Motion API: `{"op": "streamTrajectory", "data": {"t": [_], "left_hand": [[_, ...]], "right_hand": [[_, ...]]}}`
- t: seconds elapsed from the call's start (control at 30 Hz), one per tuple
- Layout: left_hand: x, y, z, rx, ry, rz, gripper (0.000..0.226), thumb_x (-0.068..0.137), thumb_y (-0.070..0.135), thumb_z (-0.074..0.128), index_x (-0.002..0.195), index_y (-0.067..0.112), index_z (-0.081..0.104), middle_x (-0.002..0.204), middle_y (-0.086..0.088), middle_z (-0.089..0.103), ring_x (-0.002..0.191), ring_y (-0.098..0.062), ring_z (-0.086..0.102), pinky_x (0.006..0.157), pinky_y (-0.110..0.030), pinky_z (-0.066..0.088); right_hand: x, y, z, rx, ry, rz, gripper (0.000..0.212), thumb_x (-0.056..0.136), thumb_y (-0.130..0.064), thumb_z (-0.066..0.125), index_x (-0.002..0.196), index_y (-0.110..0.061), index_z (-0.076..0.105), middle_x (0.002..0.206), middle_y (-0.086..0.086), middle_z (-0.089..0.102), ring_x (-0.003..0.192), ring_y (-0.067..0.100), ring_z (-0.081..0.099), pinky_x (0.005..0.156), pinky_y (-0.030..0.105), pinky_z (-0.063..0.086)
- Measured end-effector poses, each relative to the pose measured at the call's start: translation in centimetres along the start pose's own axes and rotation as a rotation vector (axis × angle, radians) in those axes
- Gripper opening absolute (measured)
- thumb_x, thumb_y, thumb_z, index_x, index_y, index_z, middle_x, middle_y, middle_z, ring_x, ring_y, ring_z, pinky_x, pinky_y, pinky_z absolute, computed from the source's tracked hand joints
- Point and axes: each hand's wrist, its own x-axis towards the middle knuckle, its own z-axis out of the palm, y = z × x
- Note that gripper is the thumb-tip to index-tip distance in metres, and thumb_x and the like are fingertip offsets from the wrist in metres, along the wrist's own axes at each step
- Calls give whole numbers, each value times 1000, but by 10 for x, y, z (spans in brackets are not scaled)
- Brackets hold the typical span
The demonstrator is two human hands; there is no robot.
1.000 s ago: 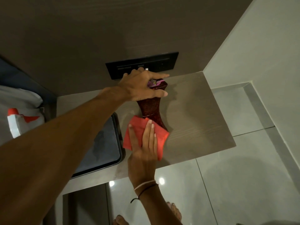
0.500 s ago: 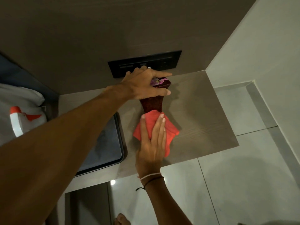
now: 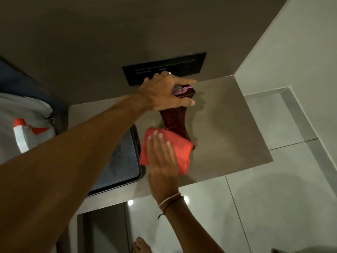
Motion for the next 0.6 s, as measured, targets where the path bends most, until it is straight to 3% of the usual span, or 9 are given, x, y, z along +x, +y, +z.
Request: {"op": "streamTrajectory", "data": {"t": [0.07, 0.1, 0.2, 0.27, 0.33, 0.5, 0.6], "left_hand": [[-3, 3, 2, -2, 4, 15, 76, 79, 74, 60, 150, 59, 38, 150, -14, 49, 143, -35, 42, 114, -60, 29], [-5, 3, 1, 8, 8, 15, 75, 80, 74, 61, 150, 58, 38, 150, -14, 48, 143, -35, 41, 114, -60, 28], [-5, 2, -1, 8, -7, 14, 75, 82, 72, 62, 151, 57, 38, 150, -13, 49, 143, -34, 42, 115, -60, 29], [-5, 4, 1, 11, -12, 22, 78, 80, 74, 61, 152, 57, 38, 150, -13, 49, 142, -35, 43, 114, -59, 29], [-5, 5, 2, 23, -9, 24, 79, 79, 74, 60, 152, 57, 37, 150, -15, 48, 142, -36, 41, 114, -59, 28], [0, 3, -2, -21, 17, -3, 76, 76, 76, 61, 148, 61, 39, 155, -10, 50, 145, -34, 44, 118, -59, 31], [-1, 3, -2, -17, -5, 24, 80, 73, 77, 57, 149, 58, 40, 151, -10, 55, 143, -33, 48, 117, -63, 33]], "right_hand": [[-8, -9, 1, 62, -79, -79, 56, 94, -13, 35, 149, -6, 46, 158, 15, 43, 146, 29, 40, 110, 52, 49], [-9, -15, -1, 122, -40, -36, 55, 94, -12, 37, 148, -6, 47, 156, 16, 45, 145, 30, 42, 111, 52, 48], [-7, -12, -11, 311, 294, 190, 41, 104, -4, 43, 144, -4, 51, 151, 18, 53, 144, 30, 46, 115, 49, 44], [7, 5, -25, 356, 412, 308, 47, 99, 0, 51, 146, -7, 50, 150, 17, 51, 144, 27, 44, 115, 47, 45], [27, 18, -32, 320, 395, 303, 52, 90, 4, 52, 142, -4, 55, 145, 20, 54, 140, 29, 43, 112, 50, 46], [16, 30, -16, 192, 174, 15, 46, 91, 0, 44, 134, 4, 61, 143, 23, 59, 141, 38, 47, 117, 53, 40], [-7, 40, -13, 161, 32, -146, 44, 94, 5, 65, 137, -2, 60, 147, 15, 57, 141, 31, 49, 114, 50, 46]]}}
